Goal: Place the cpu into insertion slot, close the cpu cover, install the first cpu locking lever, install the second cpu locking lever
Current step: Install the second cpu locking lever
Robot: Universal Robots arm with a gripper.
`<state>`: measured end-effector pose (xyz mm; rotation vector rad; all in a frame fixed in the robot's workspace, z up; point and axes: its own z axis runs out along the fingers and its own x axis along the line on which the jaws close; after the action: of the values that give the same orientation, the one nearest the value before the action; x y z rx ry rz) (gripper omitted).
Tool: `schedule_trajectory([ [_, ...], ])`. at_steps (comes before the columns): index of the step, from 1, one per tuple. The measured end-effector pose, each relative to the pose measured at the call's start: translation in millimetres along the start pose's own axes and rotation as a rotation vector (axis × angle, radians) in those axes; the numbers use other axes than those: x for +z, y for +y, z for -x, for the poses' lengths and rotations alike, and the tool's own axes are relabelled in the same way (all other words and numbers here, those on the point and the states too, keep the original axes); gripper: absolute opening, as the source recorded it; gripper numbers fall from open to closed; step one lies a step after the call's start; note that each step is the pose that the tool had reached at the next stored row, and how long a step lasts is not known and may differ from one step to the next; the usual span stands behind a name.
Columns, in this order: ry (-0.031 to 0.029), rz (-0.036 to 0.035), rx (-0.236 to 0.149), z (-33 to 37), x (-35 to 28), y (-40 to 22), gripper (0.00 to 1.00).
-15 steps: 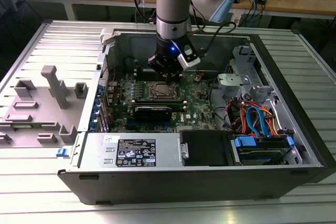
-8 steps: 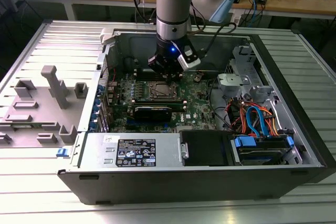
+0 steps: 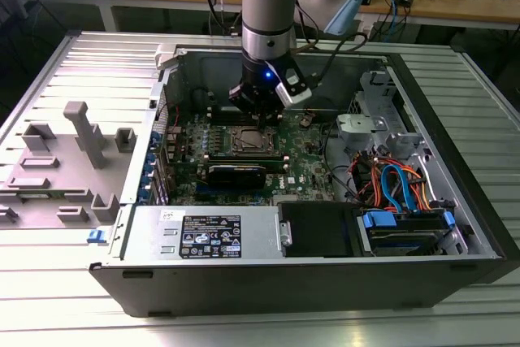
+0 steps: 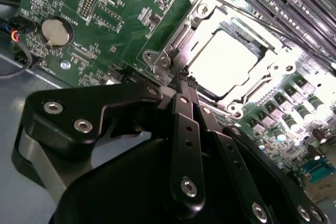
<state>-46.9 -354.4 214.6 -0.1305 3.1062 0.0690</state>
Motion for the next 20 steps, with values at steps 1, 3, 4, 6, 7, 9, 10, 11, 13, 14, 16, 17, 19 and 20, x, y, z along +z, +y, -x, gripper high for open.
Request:
schedule_trajectory([
  [1, 0.0000, -0.0001, 0.000, -0.1, -0.1, -0.9, 0.11],
  [3, 0.0001, -0.0001, 0.000, -0.4, -0.2, -4.6, 0.11],
  [4, 0.0001, -0.0002, 0.000, -0.5, -0.4, -5.6, 0.11],
  [6, 0.0001, -0.0002, 0.001, -0.6, -3.5, -6.5, 0.11],
  [7, 0.0000, -0.0002, 0.001, -0.5, -5.2, -6.6, 0.11],
  [9, -0.0001, 0.0000, 0.002, -0.4, -8.4, -7.0, 0.11],
  [10, -0.0003, -0.0001, 0.002, -0.4, -8.4, -7.0, 0.11],
  [11, -0.0005, -0.0002, 0.002, -0.4, -8.4, -7.1, 0.11],
  [13, -0.0003, -0.0006, 0.001, -0.4, -8.5, -7.7, 0.11],
  [14, -0.0004, -0.0004, 0.001, -0.4, -8.4, -8.3, 0.11],
  [16, -0.0004, -0.0005, 0.002, -0.8, -8.1, -12.0, 0.11],
  [17, -0.0004, -0.0004, 0.002, -0.9, -8.1, -13.0, 0.11],
  [19, -0.0005, -0.0005, 0.002, -1.0, -8.2, -14.4, 0.11],
  [20, -0.0005, -0.0004, 0.002, -1.1, -8.2, -14.9, 0.11],
])
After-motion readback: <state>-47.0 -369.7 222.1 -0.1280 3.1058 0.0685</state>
